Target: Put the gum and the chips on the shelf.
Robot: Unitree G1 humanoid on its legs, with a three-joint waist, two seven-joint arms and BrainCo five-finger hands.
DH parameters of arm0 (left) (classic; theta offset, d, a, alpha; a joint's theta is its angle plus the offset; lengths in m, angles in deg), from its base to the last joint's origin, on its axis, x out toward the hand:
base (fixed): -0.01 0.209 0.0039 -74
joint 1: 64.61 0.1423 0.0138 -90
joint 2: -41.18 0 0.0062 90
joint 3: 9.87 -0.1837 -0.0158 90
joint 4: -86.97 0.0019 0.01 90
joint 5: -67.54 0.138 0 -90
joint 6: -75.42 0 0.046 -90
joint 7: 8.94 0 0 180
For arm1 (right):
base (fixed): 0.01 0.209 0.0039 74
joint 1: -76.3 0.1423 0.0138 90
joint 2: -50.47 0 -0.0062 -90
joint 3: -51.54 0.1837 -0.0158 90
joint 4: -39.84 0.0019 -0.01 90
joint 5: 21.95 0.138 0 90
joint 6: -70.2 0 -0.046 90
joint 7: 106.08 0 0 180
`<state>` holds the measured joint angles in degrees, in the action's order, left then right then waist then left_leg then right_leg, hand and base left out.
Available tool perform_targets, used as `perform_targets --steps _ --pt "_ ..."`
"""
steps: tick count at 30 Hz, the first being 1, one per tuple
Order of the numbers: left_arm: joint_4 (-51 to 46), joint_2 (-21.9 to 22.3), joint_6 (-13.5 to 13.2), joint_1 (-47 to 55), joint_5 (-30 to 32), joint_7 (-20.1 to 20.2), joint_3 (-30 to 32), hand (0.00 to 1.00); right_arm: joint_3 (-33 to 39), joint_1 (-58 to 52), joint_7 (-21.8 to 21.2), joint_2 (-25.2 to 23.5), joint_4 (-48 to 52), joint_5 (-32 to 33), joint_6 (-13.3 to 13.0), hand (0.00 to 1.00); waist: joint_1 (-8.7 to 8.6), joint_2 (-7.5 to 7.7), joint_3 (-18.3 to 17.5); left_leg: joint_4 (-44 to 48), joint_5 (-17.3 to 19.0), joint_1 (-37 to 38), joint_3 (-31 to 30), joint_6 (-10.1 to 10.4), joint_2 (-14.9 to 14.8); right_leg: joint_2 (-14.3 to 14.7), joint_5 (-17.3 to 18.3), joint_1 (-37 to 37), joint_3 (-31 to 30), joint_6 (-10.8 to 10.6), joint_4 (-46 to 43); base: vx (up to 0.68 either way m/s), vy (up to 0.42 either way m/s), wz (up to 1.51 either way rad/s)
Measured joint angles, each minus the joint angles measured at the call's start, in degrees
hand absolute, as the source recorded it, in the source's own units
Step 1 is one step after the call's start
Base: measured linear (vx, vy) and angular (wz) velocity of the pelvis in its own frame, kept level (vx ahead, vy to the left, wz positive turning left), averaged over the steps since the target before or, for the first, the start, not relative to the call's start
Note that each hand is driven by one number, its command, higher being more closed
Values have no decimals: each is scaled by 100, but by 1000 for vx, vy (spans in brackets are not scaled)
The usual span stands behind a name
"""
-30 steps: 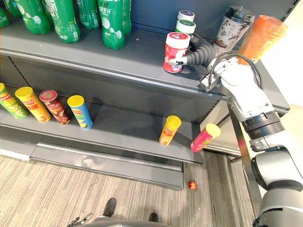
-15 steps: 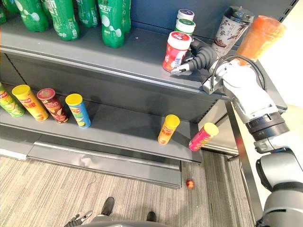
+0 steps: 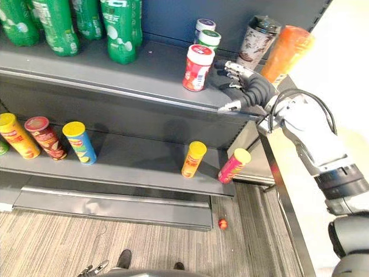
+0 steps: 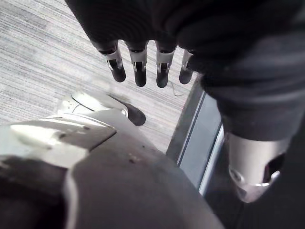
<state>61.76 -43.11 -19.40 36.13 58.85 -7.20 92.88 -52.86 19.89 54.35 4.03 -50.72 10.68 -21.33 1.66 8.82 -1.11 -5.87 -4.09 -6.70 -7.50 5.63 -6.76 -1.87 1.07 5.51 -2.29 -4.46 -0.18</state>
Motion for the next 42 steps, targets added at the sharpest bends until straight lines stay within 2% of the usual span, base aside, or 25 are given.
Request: perform_targets --steps 1,3,7,9,16,20,22,23,27,30,33,34,35,36,37,38,39,40,41,42 --pt "-4 -2 -1 16 1 0 0 0 66 -107 -34 55 75 6 -4 0 -7 4 -9 0 6 8 36 -3 -1 0 -3 12 -34 -5 0 20 1 -31" --pt "0 -13 -1 66 4 -4 3 0 294 -390 -98 187 305 137 -11 0 -135 10 -17 -2 30 62 176 1 -5 0 -15 21 -157 -22 5 29 4 -28" --pt "10 -11 -1 114 8 -7 2 0 733 -707 -106 275 673 243 -117 0 -232 9 -142 -2 75 144 389 37 -16 7 -25 42 -367 -38 15 41 0 -27" --pt "9 -18 -2 134 10 -8 1 0 884 -748 -106 276 787 364 -245 0 -311 5 -212 -2 93 185 441 53 -17 8 -26 34 -410 -36 12 41 -3 -16" --pt "-10 -14 -7 138 10 -8 14 0 1618 -820 -92 318 1123 437 -570 0 -367 -1 -400 -4 129 197 585 63 -44 49 -28 103 -557 -36 6 20 -9 -10" --pt "-16 21 -11 236 9 -17 115 0 2580 -1153 -5 302 1120 461 -805 0 -474 -18 -505 -6 135 196 608 72 -49 62 -27 117 -579 -35 4 2 -3 -2" --pt "-33 26 -11 279 9 -19 128 0 3155 -1485 80 185 1133 470 -887 0 -508 -17 -551 -7 142 204 663 80 -54 70 -27 134 -627 -36 3 5 -12 -11" --pt "-30 28 -11 325 10 -21 133 0 3487 -1696 143 51 1151 470 -896 0 -600 -33 -616 -8 146 206 668 85 -58 71 -27 135 -631 -36 4 11 -14 -4" --pt "-35 87 -11 435 12 -23 295 0 4335 -2482 179 -232 1203 461 -887 0 -702 -65 -762 -9 194 306 807 101 -87 96 -24 112 -752 -40 -7 18 -15 -17" --pt "-76 146 -14 533 9 -21 514 0 5216 -3112 200 -545 1271 445 -879 0 -844 -50 -810 -5 278 406 1031 129 -97 146 9 156 -971 -62 -107 -7 -1 -37" --pt "-111 130 -17 654 10 -20 639 0 6133 -3790 385 -950 1333 419 -879 0 -1116 86 -806 37 323 457 1367 142 -90 181 -2 321 -1266 -102 -224 -11 6 -49" --pt "-112 128 -17 655 12 -19 668 0 6213 -3861 415 -1002 1336 409 -879 0 -1133 98 -794 37 327 503 1424 143 -86 183 -12 328 -1318 -117 -229 12 30 -73" --pt "-134 135 -19 663 26 -23 797 0 6480 -4127 480 -1302 1401 337 -864 0 -1195 175 -742 160 424 552 1718 147 -87 201 -78 355 -1613 -206 -235 -15 47 -104" --pt "-294 138 -28 688 46 -27 864 0 6612 -4441 562 -1586 1689 323 -828 0 -1188 239 -622 640 710 485 2041 139 -153 213 -132 355 -1865 -295 -264 -52 48 -122" --pt "-401 150 -41 705 68 -26 867 0 6671 -4644 599 -1696 1946 309 -788 0 -1177 225 -561 993 913 366 2221 132 -223 243 -161 366 -1978 -361 -263 -114 53 -143" --pt "-623 222 -117 742 175 -27 871 0 6817 -5077 641 -1822 2657 158 -769 0 -1134 139 -422 1916 1437 51 2579 155 -483 296 -112 536 -1944 -355 -305 -140 40 -127" --pt "-712 284 -132 734 236 -29 869 0 6884 -5244 640 -1845 3024 103 -776 0 -1097 50 -352 2300 1658 -58 2710 101 -667 326 -11 564 -1795 -433 -310 -227 43 -178" --pt "-847 427 -171 738 285 -24 832 0 6883 -5553 608 -2015 3749 97 -882 0 -1067 -368 -254 2721 1902 -110 3075 -47 -1187 381 269 787 -918 -214 -621 -152 45 -170" --pt "-882 464 -236 709 296 -24 831 0 6839 -5593 570 -2086 4031 97 -969 0 -1049 -456 -254 2726 1896 -59 3366 -37 -1384 340 248 1080 -377 -43 -1301 -106 34 -163" --pt "-875 475 -261 659 322 -22 830 0 6853 -5587 562 -2089 4124 97 -1043 0 -1061 -523 -248 2696 1854 -2 3529 -25 -1471 283 307 1191 -143 49 -1767 5 25 -126"
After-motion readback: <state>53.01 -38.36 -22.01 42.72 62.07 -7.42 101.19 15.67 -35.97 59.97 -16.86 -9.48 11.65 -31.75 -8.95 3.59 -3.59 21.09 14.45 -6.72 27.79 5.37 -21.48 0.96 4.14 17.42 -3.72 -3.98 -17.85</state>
